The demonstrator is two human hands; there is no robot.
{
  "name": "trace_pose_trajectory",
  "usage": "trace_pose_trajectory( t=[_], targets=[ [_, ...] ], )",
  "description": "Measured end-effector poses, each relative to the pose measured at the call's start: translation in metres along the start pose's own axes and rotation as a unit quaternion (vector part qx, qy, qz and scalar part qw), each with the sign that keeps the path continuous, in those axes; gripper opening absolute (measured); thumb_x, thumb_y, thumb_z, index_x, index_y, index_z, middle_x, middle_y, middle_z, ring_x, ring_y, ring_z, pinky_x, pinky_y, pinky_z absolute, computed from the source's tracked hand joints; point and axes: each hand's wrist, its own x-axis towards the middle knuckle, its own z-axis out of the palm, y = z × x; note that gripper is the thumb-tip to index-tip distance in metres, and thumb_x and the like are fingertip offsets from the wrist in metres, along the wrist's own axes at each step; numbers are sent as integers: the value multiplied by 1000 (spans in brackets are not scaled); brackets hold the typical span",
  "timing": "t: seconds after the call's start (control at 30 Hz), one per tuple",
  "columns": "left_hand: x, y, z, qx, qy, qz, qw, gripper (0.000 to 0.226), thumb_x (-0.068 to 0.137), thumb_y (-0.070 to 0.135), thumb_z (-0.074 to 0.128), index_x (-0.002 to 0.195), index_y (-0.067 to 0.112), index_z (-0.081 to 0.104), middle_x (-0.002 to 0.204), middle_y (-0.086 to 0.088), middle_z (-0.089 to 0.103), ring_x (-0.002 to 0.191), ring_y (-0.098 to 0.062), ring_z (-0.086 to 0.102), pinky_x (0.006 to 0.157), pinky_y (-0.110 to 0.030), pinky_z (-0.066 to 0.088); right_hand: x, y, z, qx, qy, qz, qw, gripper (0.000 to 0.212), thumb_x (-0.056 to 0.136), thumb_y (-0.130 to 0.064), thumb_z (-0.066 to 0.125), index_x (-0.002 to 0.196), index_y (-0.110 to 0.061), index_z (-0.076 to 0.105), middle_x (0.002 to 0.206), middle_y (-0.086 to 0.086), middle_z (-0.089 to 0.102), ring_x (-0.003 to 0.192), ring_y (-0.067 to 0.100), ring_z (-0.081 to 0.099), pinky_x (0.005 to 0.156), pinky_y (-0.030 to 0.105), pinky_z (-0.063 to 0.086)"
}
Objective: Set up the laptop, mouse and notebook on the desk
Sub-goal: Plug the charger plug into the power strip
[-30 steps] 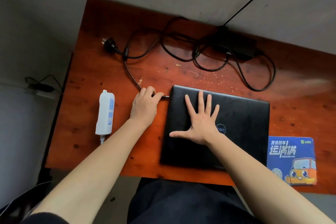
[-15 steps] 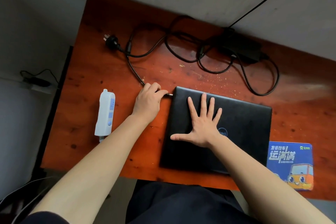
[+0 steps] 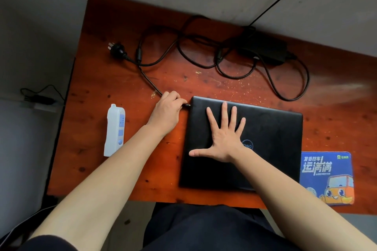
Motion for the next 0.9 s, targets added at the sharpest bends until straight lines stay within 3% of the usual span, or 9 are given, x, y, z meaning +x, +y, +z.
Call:
trace_pose_trajectory(
  t=[0.17, 0.3, 0.37, 0.43, 0.47, 0.57, 0.67, 0.73, 0.9],
  targets=[
    [0, 2, 2, -7, 3, -6, 1000, 25, 95, 1, 58, 115, 5, 71, 107, -10, 62, 100, -26, 52, 88, -36, 49, 0, 0, 1, 1, 4, 0, 1000, 145, 37, -112, 33, 144, -45, -38, 144, 5, -58, 132, 36, -53, 109, 69, -25],
    [-6, 8, -1, -111, 66, -118, 985, 23, 90, 9, 67, 112, 15, 72, 106, 1, 64, 90, -10, 61, 84, -19, 47, 0, 1, 2, 2, 2, -2, 1000, 145, 35, -112, 32, 143, -45, -39, 143, 4, -60, 131, 35, -55, 109, 70, -23],
    [-10, 13, 2, -221, 117, -268, 930, 17, 90, 22, 70, 107, 21, 69, 99, 5, 66, 75, -7, 67, 71, -16, 52, 1, 2, 3, 3, 6, -1, 1000, 146, 34, -113, 31, 143, -45, -40, 143, 4, -59, 131, 35, -55, 109, 71, -22],
    [-8, 17, 4, -336, 154, -439, 819, 16, 91, 33, 69, 96, 18, 68, 83, 3, 72, 61, -8, 71, 61, -23, 57, 1, 1, 3, 3, 7, -2, 1000, 146, 34, -113, 31, 143, -45, -39, 143, 5, -59, 131, 35, -55, 109, 71, -22],
    [-5, 17, 3, -358, 157, -485, 782, 20, 91, 37, 69, 89, 17, 69, 75, 2, 72, 57, -8, 71, 58, -25, 59, 1, 2, 3, 3, 6, -3, 1000, 146, 34, -113, 31, 143, -45, -40, 143, 5, -59, 131, 36, -55, 109, 71, -23],
    [10, 15, -3, -372, 138, -529, 750, 29, 89, 40, 72, 74, 16, 65, 69, 2, 73, 56, -10, 72, 52, -24, 58, 2, 3, 3, 3, 9, -5, 1000, 145, 35, -112, 31, 142, -45, -41, 144, 6, -59, 131, 36, -55, 109, 71, -23],
    [20, 14, -3, -410, 136, -553, 712, 27, 88, 25, 75, 73, 8, 61, 71, -6, 74, 57, -13, 73, 56, -25, 61, 2, 3, 4, 5, 14, -6, 1000, 146, 35, -112, 31, 143, -44, -39, 144, 6, -59, 130, 36, -55, 109, 70, -24],
    [23, 16, -1, -407, 135, -569, 702, 26, 89, 22, 75, 74, 8, 60, 74, -8, 75, 58, -12, 73, 62, -26, 62, 3, 4, 5, 4, 18, -8, 1000, 146, 35, -112, 30, 144, -43, -39, 144, 6, -59, 130, 36, -55, 108, 70, -25],
    [22, 14, 6, -373, 147, -562, 724, 22, 89, 28, 74, 78, 11, 66, 67, 0, 74, 57, -7, 72, 59, -23, 60, 3, 5, 6, 1, 19, -13, 1000, 146, 35, -112, 30, 144, -42, -39, 143, 7, -59, 130, 37, -55, 107, 70, -26]
  ],
)
